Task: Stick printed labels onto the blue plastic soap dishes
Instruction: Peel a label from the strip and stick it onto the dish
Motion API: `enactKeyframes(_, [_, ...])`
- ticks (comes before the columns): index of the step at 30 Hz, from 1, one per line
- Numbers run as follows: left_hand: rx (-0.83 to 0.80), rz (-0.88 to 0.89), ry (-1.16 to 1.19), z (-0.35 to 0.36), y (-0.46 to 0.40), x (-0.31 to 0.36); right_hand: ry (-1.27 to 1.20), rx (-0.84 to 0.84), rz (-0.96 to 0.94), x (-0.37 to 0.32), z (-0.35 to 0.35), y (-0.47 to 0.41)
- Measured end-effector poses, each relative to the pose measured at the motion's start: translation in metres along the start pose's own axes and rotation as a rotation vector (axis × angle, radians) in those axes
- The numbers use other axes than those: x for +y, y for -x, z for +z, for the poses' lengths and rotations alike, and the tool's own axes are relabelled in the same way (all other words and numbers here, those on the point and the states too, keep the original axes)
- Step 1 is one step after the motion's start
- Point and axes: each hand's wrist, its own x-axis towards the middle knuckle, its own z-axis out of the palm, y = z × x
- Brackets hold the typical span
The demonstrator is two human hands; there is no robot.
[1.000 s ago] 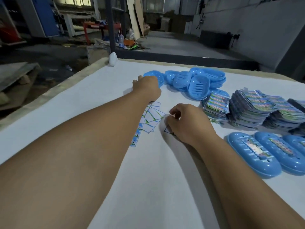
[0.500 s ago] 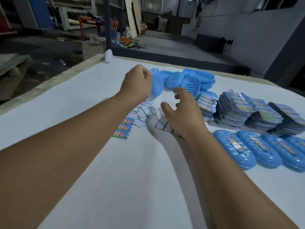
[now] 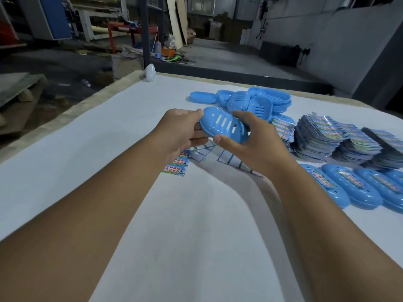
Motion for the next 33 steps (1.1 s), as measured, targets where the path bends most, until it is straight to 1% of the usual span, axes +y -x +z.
enactKeyframes(4, [-0.011, -0.059, -0.085, -0.006, 0.001, 0.002, 0.071, -0.077, -0.033, 0.001, -0.001, -0.001])
enactKeyframes(5, [0.008, -0.036, -0.176, -0.008, 0.002, 0.002, 0.072, -0.092, -0.025, 0.001, -0.002, -0.002])
enactKeyframes(6, [0.057, 0.02, -0.343, -0.011, 0.001, 0.001, 0.081, -0.11, -0.012, 0.001, -0.004, -0.003])
enactKeyframes(8, [0.23, 0.188, -0.757, -0.018, 0.0, -0.002, 0.108, -0.163, 0.027, 0.003, -0.008, -0.004])
enactKeyframes(9, [0.316, 0.24, -0.93, -0.022, 0.001, -0.001, 0.112, -0.197, 0.056, 0.006, -0.009, -0.005])
enactKeyframes(10, [0.354, 0.24, -1.054, -0.025, 0.004, 0.001, 0.11, -0.228, 0.083, 0.007, -0.01, -0.004])
enactKeyframes(11, [0.343, 0.196, -1.141, -0.027, 0.005, 0.003, 0.108, -0.248, 0.102, 0.009, -0.01, -0.004])
enactKeyframes(12, [0.298, 0.124, -1.197, -0.028, 0.007, 0.005, 0.109, -0.261, 0.114, 0.01, -0.01, -0.003])
enactKeyframes(14, [0.202, 0.001, -1.253, -0.029, 0.012, 0.01, 0.129, -0.286, 0.121, 0.011, -0.01, -0.003])
enactKeyframes(17, [0.099, -0.032, -1.345, -0.028, 0.015, 0.015, 0.177, -0.315, 0.106, 0.011, -0.01, -0.001])
enactKeyframes(20, [0.086, -0.03, -1.313, -0.029, 0.014, 0.016, 0.142, -0.325, 0.114, 0.011, -0.01, 0.002])
enactKeyframes(22, [0.083, -0.041, -1.242, -0.031, 0.012, 0.016, 0.133, -0.325, 0.111, 0.01, -0.009, 0.002])
enactKeyframes(25, [0.091, -0.057, -1.069, -0.033, 0.013, 0.016, 0.126, -0.311, 0.111, 0.009, -0.006, 0.002])
enactKeyframes(28, [0.077, -0.04, -1.01, -0.033, 0.011, 0.017, 0.099, -0.289, 0.106, 0.009, -0.004, 0.002])
enactKeyframes(31, [0.062, 0.023, -0.866, -0.028, 0.005, 0.02, 0.045, -0.163, 0.057, 0.006, -0.002, 0.002])
enactKeyframes(33, [0.101, 0.09, -0.717, -0.025, 0.004, 0.023, -0.101, -0.068, 0.054, 0.0, -0.001, 0.002])
